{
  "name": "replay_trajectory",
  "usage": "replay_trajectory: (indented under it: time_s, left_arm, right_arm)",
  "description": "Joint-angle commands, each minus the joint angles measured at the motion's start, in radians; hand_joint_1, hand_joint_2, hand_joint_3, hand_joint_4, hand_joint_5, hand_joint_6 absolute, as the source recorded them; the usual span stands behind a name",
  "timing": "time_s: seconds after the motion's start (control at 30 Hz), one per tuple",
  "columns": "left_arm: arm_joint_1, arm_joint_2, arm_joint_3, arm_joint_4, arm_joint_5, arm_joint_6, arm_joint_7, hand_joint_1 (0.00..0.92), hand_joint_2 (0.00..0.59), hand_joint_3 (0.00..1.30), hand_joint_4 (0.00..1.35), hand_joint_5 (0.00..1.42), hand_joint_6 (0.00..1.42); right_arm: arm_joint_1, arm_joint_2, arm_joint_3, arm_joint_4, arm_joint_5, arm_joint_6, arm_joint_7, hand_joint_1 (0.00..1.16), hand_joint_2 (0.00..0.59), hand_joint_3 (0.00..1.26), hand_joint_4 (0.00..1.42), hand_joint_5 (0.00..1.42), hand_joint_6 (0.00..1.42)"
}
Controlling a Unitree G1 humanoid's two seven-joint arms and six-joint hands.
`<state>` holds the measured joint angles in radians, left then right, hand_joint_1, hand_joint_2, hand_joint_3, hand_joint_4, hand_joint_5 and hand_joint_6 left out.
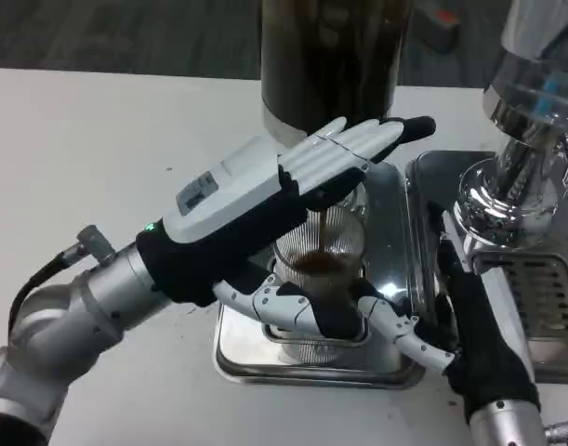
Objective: Grasp the cup under the faucet to collect the drink, then remove the cup.
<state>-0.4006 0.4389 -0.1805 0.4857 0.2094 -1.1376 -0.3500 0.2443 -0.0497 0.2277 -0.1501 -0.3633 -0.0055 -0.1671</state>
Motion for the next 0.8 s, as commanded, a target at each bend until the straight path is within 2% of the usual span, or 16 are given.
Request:
replay_trajectory:
  time_s: [0.03,0.23,0.53,0.8]
  left_arm:
    - [-0.008,0.010,-0.016,0.009,0.031,0.005,-0.004,0.000,0.114,0.00,0.00,0.03,0.00]
    - [-0.010,0.013,-0.017,0.007,0.031,0.009,-0.003,0.000,0.115,0.00,0.00,0.03,0.00]
    - [-0.010,0.021,-0.017,0.005,0.021,0.016,-0.007,0.000,0.116,0.00,0.00,0.03,0.00]
    - [-0.001,0.021,-0.001,-0.007,0.023,0.024,0.009,0.000,0.121,0.00,0.00,0.03,0.00]
  right_arm:
    - [-0.025,0.014,-0.002,0.060,0.029,-0.085,-0.010,0.66,0.198,0.00,0.00,0.00,0.00]
    - [-0.058,0.039,-0.004,0.129,0.053,-0.139,-0.016,0.67,0.193,0.00,0.00,0.00,0.00]
    - [-0.098,0.066,0.000,0.203,0.066,-0.180,-0.013,0.68,0.192,0.00,0.00,0.00,0.00]
    - [-0.093,0.069,0.006,0.193,0.058,-0.178,-0.006,0.67,0.193,0.00,0.00,0.00,0.00]
